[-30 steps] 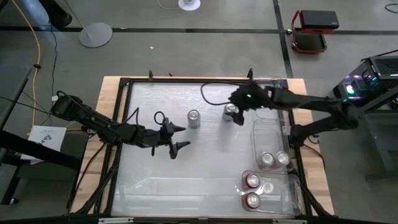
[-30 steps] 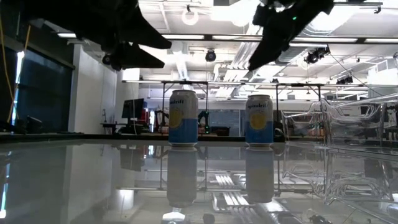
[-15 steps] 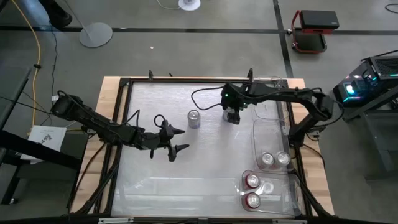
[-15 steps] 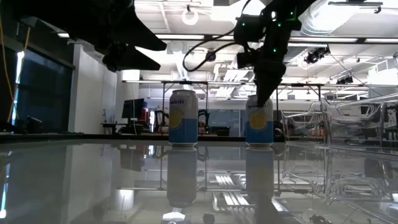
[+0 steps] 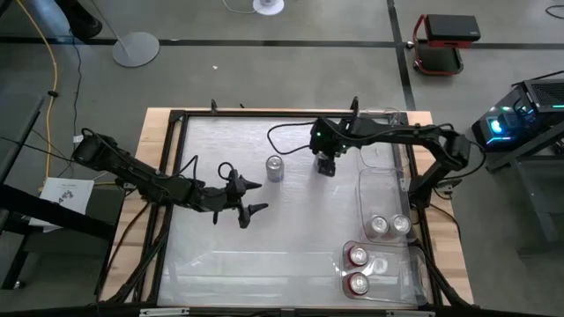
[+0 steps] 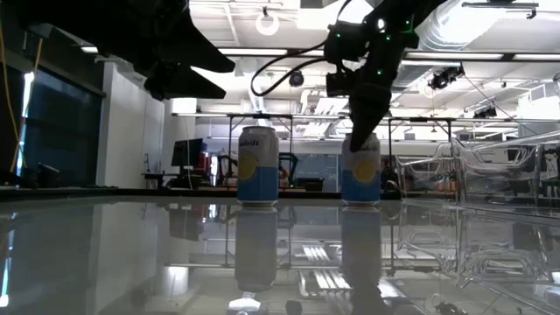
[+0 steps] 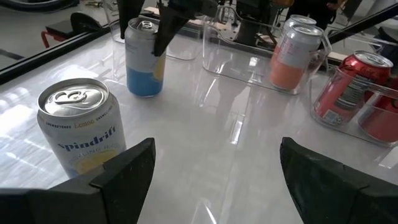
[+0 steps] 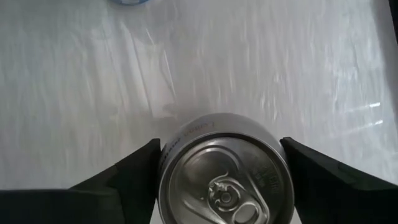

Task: Sort soda cans
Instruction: Put the right blue-white soda can into the top transparent bin

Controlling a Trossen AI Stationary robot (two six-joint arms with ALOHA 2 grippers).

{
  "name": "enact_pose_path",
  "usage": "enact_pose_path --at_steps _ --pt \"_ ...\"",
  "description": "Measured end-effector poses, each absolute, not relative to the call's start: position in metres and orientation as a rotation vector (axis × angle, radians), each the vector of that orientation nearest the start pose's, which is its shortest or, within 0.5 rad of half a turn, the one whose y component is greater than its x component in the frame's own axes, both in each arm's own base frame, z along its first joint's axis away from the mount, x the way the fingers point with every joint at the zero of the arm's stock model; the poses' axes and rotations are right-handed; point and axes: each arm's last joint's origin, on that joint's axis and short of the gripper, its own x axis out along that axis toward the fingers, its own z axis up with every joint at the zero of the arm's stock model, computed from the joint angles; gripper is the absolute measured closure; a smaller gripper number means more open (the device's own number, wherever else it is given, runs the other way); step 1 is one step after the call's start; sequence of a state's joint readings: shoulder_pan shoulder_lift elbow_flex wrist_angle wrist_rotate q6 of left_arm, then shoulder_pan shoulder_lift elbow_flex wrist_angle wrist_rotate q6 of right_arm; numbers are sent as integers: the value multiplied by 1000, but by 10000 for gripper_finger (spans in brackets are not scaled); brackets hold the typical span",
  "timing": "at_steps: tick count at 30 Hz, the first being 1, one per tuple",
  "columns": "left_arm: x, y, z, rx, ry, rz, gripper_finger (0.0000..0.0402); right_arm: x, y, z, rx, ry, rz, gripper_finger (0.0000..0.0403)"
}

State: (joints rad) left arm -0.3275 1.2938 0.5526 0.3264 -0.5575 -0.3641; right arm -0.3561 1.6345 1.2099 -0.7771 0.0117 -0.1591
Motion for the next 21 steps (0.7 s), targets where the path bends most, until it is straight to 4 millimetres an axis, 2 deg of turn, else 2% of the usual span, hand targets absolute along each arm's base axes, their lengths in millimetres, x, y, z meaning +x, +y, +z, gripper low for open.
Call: enact_pose_path --at_steps 2,4,9,13,16,21 --pt "245 -67 199 -180 329 290 82 296 -111 235 66 1235 -236 127" --pt "245 -67 199 -180 329 290 82 288 -109 247 57 1279 -259 127" --pt "245 -67 199 -178 329 291 82 264 -107 319 -15 1202 -410 127" --pt "245 -67 199 -170 328 295 82 228 -116 355 83 1165 -554 127" --pt "245 -67 199 -154 331 292 82 195 -126 357 200 1191 -684 127" --pt "245 -67 199 -120 336 285 82 157 -137 328 403 1250 -798 127"
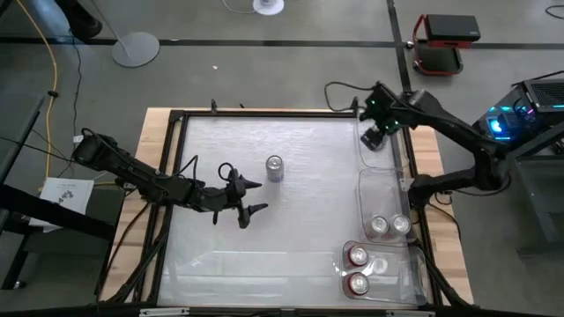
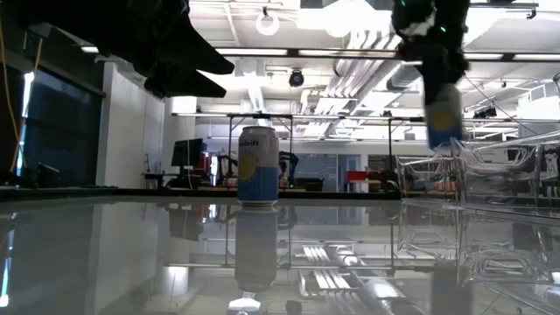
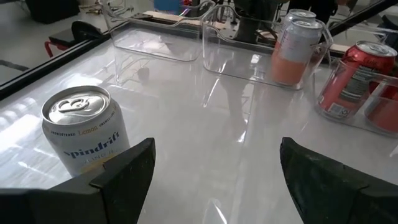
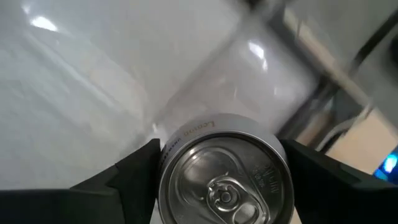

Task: Sort soda cans
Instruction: Put the right blue-white soda can into the top transparent bin, then put the blue-white soda can into the top transparent bin

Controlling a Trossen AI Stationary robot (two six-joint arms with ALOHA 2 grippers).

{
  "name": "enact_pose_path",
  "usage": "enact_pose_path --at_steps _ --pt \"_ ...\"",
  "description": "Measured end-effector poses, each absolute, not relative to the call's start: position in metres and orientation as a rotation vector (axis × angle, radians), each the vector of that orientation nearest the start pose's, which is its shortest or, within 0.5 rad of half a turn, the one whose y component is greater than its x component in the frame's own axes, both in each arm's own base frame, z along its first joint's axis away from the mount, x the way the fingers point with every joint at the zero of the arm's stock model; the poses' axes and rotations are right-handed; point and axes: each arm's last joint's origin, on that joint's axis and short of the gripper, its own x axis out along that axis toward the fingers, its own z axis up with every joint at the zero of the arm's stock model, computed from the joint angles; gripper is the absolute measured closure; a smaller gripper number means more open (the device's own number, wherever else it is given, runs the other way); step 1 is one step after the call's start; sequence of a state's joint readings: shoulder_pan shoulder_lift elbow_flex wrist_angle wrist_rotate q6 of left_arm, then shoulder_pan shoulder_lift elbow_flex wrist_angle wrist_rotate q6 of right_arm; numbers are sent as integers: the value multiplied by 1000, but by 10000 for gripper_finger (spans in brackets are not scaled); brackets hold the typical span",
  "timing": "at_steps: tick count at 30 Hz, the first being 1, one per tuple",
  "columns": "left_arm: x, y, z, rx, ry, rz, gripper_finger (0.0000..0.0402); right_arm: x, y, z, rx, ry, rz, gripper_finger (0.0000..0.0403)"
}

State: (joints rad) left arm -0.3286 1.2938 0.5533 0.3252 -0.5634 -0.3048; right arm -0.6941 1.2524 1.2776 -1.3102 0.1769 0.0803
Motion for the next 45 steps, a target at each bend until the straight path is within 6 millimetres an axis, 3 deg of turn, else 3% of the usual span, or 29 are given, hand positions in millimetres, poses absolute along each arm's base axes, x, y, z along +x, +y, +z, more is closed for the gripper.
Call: enact_pose_path --at_steps 5,10,24,28,33,39,42,45 --pt "245 -67 199 -100 343 278 82 138 -145 286 518 1324 -823 127" --pt "244 -67 198 -97 351 279 82 123 -145 260 583 1431 -812 127" --pt "244 -67 198 -104 351 282 82 110 -141 247 626 1519 -772 127" --pt "244 -67 198 -104 351 282 82 108 -139 247 611 1560 -749 74" --pt "244 -67 198 -105 350 283 82 109 -143 266 569 1533 -795 35" --pt "244 -67 198 -110 350 291 82 122 -151 325 462 1305 -842 30" --pt "243 -64 194 -87 391 312 82 140 -151 349 353 1123 -753 29" --pt "241 -58 189 -79 435 373 82 166 -147 353 277 916 -554 29"
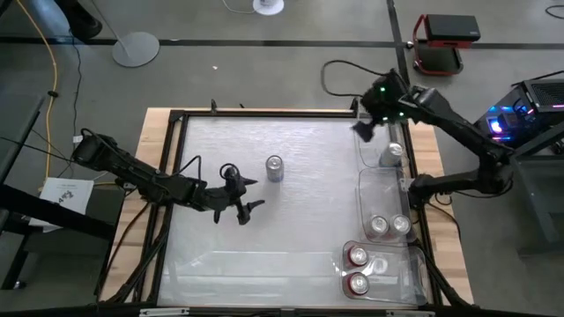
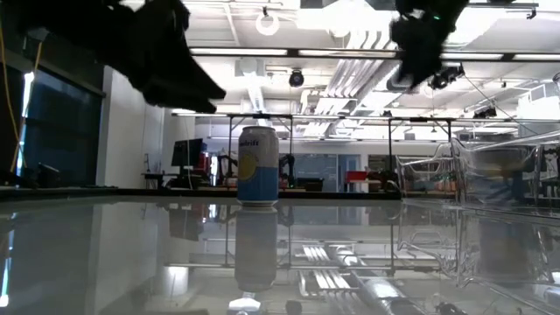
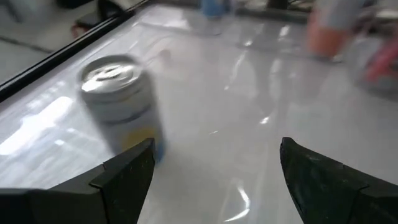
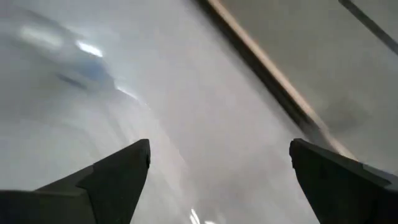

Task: Sort soda cans
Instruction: Put the blue-white soda can into the top transparent bin

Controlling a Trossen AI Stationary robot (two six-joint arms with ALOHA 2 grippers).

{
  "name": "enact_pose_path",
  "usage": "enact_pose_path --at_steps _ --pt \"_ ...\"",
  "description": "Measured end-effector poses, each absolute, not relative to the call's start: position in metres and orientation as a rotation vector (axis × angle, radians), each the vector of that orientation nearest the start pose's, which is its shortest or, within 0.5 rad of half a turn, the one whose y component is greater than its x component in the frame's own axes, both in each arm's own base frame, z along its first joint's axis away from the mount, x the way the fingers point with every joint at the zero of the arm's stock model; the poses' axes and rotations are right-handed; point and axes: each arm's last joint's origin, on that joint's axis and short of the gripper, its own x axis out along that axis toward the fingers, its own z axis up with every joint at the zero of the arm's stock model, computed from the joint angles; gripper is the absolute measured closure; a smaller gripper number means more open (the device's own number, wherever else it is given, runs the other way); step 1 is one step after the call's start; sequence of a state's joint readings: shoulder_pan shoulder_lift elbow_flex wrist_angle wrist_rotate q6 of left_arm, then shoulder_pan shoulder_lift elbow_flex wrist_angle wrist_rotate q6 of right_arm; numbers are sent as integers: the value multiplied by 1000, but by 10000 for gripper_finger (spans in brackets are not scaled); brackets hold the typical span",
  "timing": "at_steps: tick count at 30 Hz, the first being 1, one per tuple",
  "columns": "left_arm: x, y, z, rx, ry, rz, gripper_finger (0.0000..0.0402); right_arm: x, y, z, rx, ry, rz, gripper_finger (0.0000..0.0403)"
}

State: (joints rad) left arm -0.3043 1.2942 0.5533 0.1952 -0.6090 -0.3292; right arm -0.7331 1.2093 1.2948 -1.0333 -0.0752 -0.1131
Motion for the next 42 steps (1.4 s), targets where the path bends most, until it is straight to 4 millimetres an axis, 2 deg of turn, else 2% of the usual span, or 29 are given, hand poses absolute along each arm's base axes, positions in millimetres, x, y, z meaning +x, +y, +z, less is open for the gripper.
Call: enact_pose_path --at_steps 2,5,11,15,19,24,28,33,38,42 --pt "240 -53 185 -73 453 402 82 186 -142 344 253 790 -391 28" --pt "234 -39 170 -95 464 431 82 218 -133 319 189 624 -173 28" --pt "220 0 142 -167 377 417 82 282 -112 267 38 341 -37 28" --pt "226 14 143 -115 278 346 82 318 -106 247 -16 367 -34 28" --pt "245 19 141 -74 277 277 82 350 -109 237 3 417 -9 28" --pt "269 24 128 -55 311 302 82 377 -109 229 37 536 47 28" --pt "278 21 115 -86 360 295 82 383 -107 223 56 656 66 28" --pt "278 17 105 -118 389 314 82 377 -109 218 22 769 -23 28" --pt "279 16 102 -147 389 325 82 349 -111 238 28 902 -135 28" --pt "301 17 120 -64 343 291 82 318 -105 246 94 1026 -193 28"
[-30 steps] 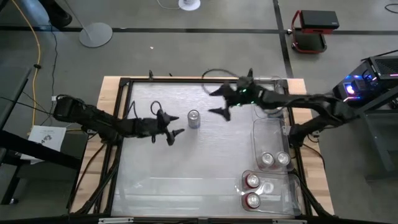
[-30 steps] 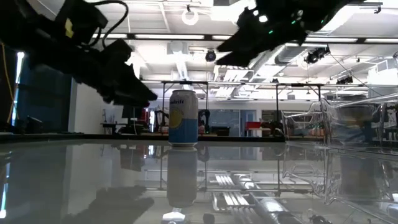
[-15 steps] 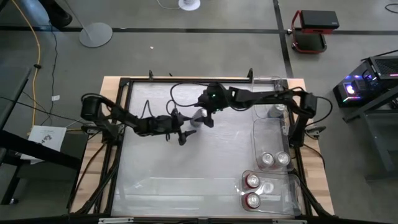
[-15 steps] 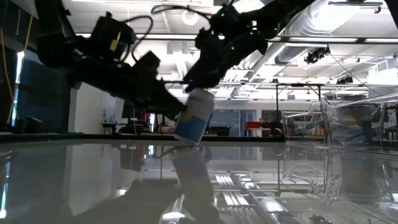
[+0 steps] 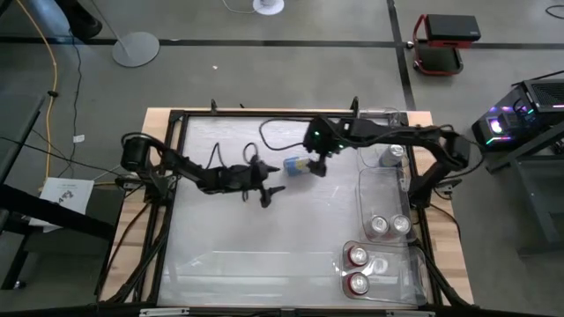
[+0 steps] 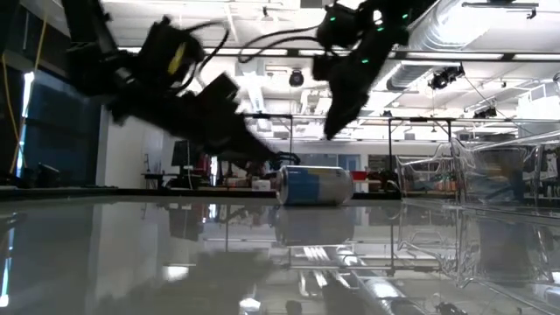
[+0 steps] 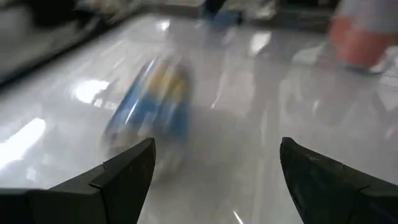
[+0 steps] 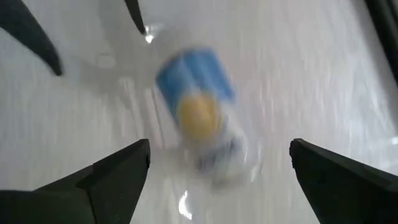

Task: Sort soda cans
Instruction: Put the blue-white soda can into the top transparent bin

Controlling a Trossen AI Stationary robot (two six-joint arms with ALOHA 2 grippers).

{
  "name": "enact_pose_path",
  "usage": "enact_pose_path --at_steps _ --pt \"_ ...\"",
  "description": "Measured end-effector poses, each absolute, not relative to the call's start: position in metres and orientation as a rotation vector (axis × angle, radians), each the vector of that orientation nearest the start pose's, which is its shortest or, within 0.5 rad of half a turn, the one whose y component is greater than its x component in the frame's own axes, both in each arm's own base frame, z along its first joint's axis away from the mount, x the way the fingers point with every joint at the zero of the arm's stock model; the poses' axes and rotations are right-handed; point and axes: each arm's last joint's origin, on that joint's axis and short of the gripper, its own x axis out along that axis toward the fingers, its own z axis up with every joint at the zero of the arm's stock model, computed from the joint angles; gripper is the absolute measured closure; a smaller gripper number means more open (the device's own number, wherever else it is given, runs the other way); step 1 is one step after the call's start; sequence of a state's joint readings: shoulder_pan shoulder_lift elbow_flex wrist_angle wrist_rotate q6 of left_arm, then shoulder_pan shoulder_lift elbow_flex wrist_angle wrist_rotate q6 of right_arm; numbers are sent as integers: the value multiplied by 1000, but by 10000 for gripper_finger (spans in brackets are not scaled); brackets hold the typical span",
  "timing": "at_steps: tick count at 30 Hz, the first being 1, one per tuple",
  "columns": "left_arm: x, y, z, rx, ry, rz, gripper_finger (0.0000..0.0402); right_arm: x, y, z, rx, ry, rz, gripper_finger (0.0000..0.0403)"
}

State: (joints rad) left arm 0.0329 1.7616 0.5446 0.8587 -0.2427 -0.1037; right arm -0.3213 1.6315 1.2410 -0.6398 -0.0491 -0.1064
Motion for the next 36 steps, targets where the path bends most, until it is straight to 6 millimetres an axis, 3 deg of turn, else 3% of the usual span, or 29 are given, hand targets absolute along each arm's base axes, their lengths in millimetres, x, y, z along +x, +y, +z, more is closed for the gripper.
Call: enact_pose_path --at_steps 5,10,14,18,23,29,36 --pt "345 37 151 93 522 221 82 279 -91 250 137 1052 -327 28" --pt "374 76 173 185 686 222 82 246 -74 243 212 927 -391 28" --pt "387 104 166 109 767 62 82 226 -63 230 257 830 -386 28" --pt "395 116 150 26 827 -36 82 217 -54 220 303 745 -287 28" --pt "398 117 138 -30 846 -36 89 219 -48 214 292 712 -228 28" --pt "396 112 136 -58 890 -30 136 221 -43 214 262 708 -197 28" --pt "397 77 144 108 932 82 141 221 -43 214 284 702 -210 28"
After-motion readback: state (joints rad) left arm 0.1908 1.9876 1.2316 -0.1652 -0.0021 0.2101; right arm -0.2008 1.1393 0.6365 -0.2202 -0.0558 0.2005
